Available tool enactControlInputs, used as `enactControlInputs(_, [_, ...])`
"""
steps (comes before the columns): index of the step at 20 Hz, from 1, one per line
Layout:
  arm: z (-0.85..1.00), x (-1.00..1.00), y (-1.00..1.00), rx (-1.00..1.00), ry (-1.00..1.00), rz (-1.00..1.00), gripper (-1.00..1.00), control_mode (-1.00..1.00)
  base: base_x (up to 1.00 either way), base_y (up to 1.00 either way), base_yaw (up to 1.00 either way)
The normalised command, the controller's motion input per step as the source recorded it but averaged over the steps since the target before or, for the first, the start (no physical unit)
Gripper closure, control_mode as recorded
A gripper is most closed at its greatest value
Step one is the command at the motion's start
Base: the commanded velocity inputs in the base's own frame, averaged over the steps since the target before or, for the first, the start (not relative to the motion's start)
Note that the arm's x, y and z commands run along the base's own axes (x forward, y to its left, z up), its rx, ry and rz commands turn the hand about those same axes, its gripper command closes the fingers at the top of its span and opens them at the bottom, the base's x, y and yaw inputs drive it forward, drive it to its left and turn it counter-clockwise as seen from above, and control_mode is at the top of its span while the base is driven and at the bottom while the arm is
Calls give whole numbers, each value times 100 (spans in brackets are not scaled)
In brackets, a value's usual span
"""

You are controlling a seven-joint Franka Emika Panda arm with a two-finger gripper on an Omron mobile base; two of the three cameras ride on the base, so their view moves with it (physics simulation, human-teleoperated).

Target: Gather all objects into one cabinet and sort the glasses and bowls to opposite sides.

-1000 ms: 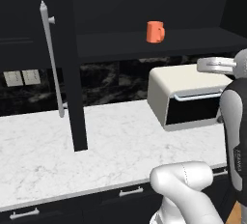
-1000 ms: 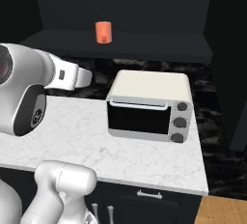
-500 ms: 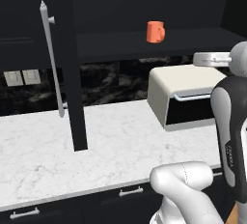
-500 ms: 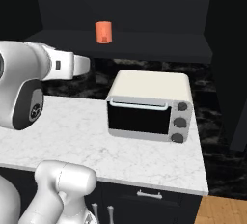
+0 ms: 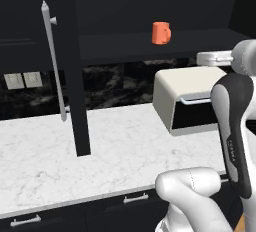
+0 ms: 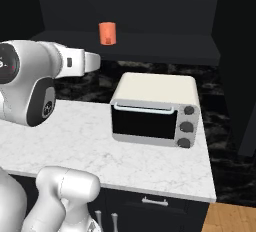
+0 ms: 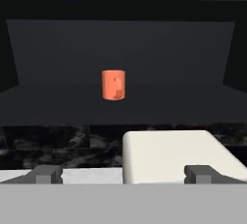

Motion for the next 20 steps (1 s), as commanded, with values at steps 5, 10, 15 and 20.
enactControlInputs(5, [7, 41, 0, 0, 5, 0, -100, -100, 0, 0, 0])
enactControlInputs(10, [7, 42, 0, 0, 1, 0, -100, -100, 0, 0, 0])
enactControlInputs(15, [0, 49, 7, 1, 0, 0, -100, -100, 0, 0, 0])
enactControlInputs(20, [0, 40, 3, 4, 0, 1, -100, -100, 0, 0, 0])
